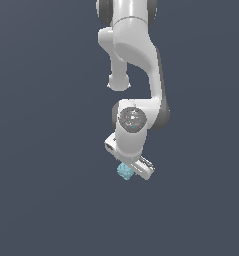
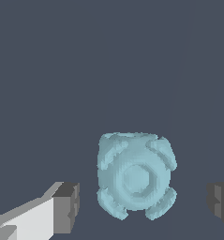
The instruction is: Pick up the object and move it to a goal position.
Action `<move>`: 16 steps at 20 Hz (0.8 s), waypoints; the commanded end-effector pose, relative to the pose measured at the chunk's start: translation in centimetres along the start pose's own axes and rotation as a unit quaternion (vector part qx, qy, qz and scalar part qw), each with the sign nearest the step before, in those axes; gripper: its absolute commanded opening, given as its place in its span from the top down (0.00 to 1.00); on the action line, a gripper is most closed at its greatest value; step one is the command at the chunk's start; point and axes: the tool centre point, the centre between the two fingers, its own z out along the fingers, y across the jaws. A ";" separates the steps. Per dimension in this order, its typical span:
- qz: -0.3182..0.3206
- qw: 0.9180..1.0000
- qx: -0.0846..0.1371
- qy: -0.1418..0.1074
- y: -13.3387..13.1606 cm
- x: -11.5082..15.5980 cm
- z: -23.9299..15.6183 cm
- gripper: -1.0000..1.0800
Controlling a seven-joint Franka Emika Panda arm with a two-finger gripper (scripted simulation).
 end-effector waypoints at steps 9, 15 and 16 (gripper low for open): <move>0.002 1.000 0.000 0.000 0.1 -0.1 4.6 0.04; 0.002 1.000 0.000 0.000 0.0 0.0 4.7 1.00; 0.002 1.000 0.000 0.000 0.0 0.0 4.7 1.00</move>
